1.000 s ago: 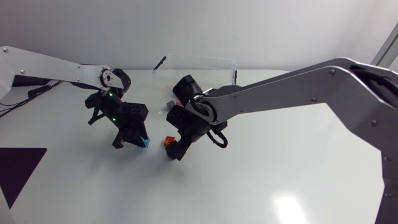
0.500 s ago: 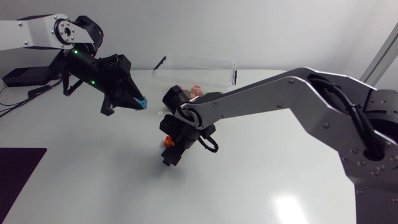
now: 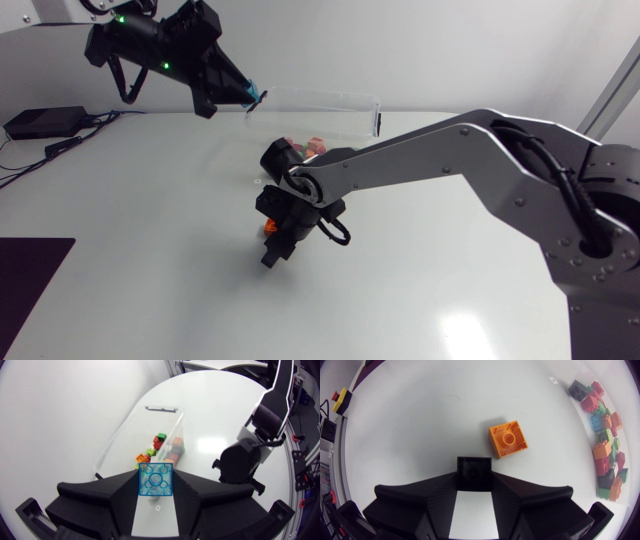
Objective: Place the duplo bricks in the container
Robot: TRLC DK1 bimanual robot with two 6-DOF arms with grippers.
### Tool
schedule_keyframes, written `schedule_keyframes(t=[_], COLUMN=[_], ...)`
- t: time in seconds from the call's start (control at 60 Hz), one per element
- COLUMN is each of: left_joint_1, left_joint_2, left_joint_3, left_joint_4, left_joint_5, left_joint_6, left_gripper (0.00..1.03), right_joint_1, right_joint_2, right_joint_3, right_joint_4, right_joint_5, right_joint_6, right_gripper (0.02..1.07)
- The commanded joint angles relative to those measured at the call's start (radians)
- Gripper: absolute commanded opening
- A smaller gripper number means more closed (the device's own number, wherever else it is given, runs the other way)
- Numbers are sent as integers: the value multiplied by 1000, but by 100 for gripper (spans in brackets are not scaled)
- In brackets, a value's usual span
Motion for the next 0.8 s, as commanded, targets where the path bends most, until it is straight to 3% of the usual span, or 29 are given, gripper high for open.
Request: schedule_keyframes(t=[0.0, 0.317, 0.433, 0.517, 0.567, 0.617, 0.683, 0.783], left_joint_1=[-15, -52, -51, -49, -51, -57, -58, -55], left_joint_2=[60, 256, 329, 400, 438, 474, 529, 586], left_joint_3=[78, 318, 371, 454, 495, 538, 611, 701], left_joint_4=[30, 108, 217, 223, 223, 225, 242, 229], left_joint_5=[11, 11, 9, 9, 2, -38, -83, -126], left_joint_6=[-88, -266, -370, -413, -433, -445, -496, -550], left_gripper=[20, 21, 23, 23, 31, 50, 98, 100], right_joint_1=[-24, -116, -164, -196, -210, -228, -248, -282], right_joint_2=[-66, -262, -351, -401, -421, -440, -461, -490], right_joint_3=[-40, -96, -102, -102, -99, -95, -87, -63], right_joint_4=[-13, -37, -48, -55, -63, -68, -74, -71], right_joint_5=[-5, -10, -16, -30, -33, -39, -43, -45], right_joint_6=[11, 1, 1, 0, 0, 0, -2, 3], right_gripper=[38, 38, 38, 38, 38, 38, 38, 38])
